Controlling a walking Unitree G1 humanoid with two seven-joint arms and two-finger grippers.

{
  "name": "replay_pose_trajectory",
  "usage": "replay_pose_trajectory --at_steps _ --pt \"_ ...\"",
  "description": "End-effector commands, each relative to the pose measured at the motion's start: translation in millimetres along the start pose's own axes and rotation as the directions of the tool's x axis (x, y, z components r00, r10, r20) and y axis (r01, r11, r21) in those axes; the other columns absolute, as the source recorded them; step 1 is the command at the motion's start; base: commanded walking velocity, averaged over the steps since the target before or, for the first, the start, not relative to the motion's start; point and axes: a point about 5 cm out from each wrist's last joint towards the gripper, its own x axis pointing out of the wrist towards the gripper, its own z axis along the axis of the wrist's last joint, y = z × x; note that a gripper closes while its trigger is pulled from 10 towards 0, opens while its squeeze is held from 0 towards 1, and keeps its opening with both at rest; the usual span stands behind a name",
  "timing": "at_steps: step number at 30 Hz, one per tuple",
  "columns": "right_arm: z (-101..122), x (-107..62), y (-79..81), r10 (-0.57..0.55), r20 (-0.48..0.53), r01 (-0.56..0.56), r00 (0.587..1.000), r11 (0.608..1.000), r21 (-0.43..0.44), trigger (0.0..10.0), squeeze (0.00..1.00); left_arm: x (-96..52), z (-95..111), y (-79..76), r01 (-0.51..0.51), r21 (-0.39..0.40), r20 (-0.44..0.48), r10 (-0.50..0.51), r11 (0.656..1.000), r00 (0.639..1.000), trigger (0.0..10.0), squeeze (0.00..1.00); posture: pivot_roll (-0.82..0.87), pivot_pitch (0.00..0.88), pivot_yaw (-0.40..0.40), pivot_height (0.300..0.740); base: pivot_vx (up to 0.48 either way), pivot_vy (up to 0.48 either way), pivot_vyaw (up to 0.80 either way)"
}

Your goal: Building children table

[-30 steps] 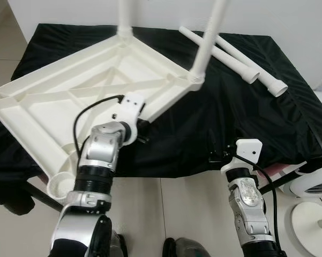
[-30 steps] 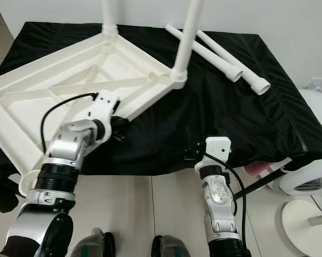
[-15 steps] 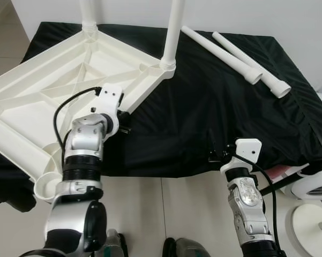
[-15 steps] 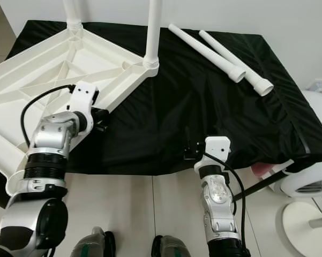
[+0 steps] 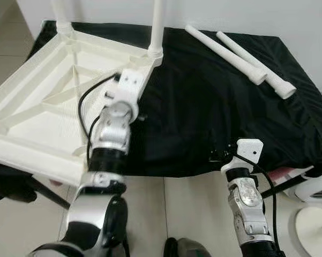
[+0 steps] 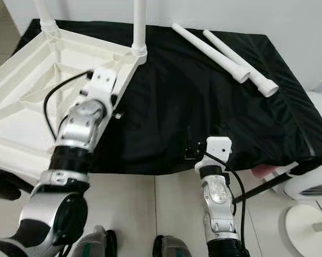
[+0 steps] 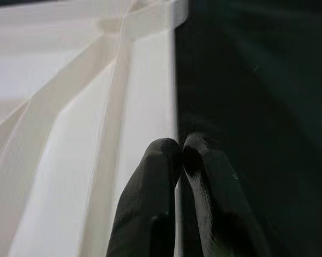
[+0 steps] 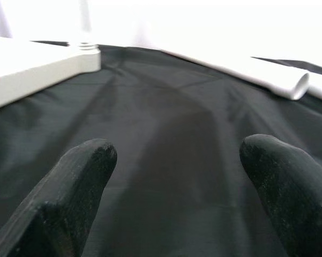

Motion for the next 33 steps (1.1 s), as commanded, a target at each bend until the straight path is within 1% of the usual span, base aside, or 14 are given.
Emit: replay_pose_trajectory --at_steps 1,9,10,11,12,13,17,23,24,25,28,29,30,33 --pt "-1.3 -3.1 -3.1 -0.007 -0.011 0.007 1.0 1.0 -0.017 10.0 0.0 -1.7 -6.8 11.5 -0.417 0.004 -0.03 0.417 0.909 0.908 10.0 0.0 0.02 0.069 -0.03 0.74 0.0 0.0 0.0" --pt "-1.5 -6.3 -3.3 -0.019 -0.014 0.019 1.0 1.0 -0.016 10.0 0.0 3.0 10.0 -6.3 -0.345 -0.003 0.046 0.345 0.939 0.938 10.0 0.0 0.01 0.075 -0.017 0.74 0.0 0.0 0.0" --pt "-1.6 -6.8 -3.2 -0.02 -0.014 0.02 1.0 1.0 -0.015 10.0 0.0 1.9 13.5 -7.7 -0.316 -0.021 0.095 0.317 0.948 0.944 10.0 0.15 0.01 0.075 -0.017 0.74 0.0 0.0 0.0" --pt "-1.6 -6.8 -3.2 -0.02 -0.014 0.02 1.0 1.0 -0.015 10.0 0.0 1.9 13.5 -7.7 -0.316 -0.021 0.095 0.317 0.948 0.944 10.0 0.15 0.01 0.075 -0.017 0.74 0.0 0.0 0.0" --pt "-1.8 -7.3 -2.9 -0.021 -0.015 0.021 1.0 1.0 -0.015 10.0 0.0 1.2 14.5 -7.8 -0.284 -0.051 0.116 0.288 0.958 0.951 10.0 1.0 0.01 0.076 -0.017 0.74 0.0 0.0 0.0" --pt "-1.9 -7.5 -2.7 -0.021 -0.015 0.021 1.0 1.0 -0.015 10.0 0.0 0.3 14.8 -7.5 -0.246 -0.094 0.131 0.257 0.965 0.957 10.0 1.0 0.01 0.075 -0.017 0.74 0.0 0.0 0.0" --pt "-2.2 -7.3 -2.5 -0.021 -0.015 0.021 1.0 1.0 -0.015 10.0 0.0 -2.3 16.9 -4.3 -0.218 -0.107 0.172 0.234 0.97 0.957 10.0 1.0 0.02 0.073 -0.021 0.74 0.0 0.0 0.0" --pt "-1.3 -3.3 -1.3 -0.009 -0.01 0.009 1.0 1.0 -0.012 10.0 0.0 -11.5 16.4 11.8 -0.227 -0.047 0.24 0.232 0.973 0.943 10.0 1.0 0.03 0.071 -0.035 0.74 0.0 0.0 0.0" --pt "-1.0 -2.4 -1.0 -0.005 -0.009 0.004 1.0 1.0 -0.013 10.0 0.0 -14.5 14.8 17.7 -0.24 -0.023 0.252 0.238 0.971 0.938 10.0 0.78 0.03 0.07 -0.038 0.74 0.0 0.0 0.0" --pt "-0.5 -2.0 -0.9 -0.001 -0.008 0.001 1.0 1.0 -0.013 10.0 0.0 -18.8 11.8 25.7 -0.261 0.014 0.267 0.248 0.965 0.931 10.0 0.0 0.03 0.071 -0.042 0.74 0.0 0.0 0.0" --pt "0.0 -1.7 -0.9 0.002 -0.006 -0.002 1.0 1.0 -0.013 10.0 0.0 -22.5 8.4 33.1 -0.273 0.042 0.268 0.252 0.961 0.93 10.0 0.0 0.03 0.072 -0.044 0.74 0.0 0.0 0.0" --pt "0.7 -1.1 -1.2 0.004 -0.005 -0.004 1.0 1.0 -0.014 10.0 0.0 -27.5 4.0 43.1 -0.268 0.064 0.269 0.242 0.961 0.932 10.0 0.0 0.04 0.073 -0.046 0.74 0.0 0.0 0.0" --pt "0.7 -1.1 -1.2 0.004 -0.005 -0.004 1.0 1.0 -0.014 10.0 0.0 -27.5 4.0 43.1 -0.268 0.064 0.269 0.242 0.961 0.932 10.0 0.0 0.04 0.073 -0.046 0.74 0.0 0.0 0.0" --pt "1.5 -0.6 -2.3 0.006 -0.003 -0.006 1.0 1.0 -0.014 10.0 0.0 -36.3 -0.8 57.8 -0.267 0.106 0.269 0.231 0.958 0.935 10.0 0.0 0.04 0.077 -0.051 0.74 0.0 0.0 0.0"
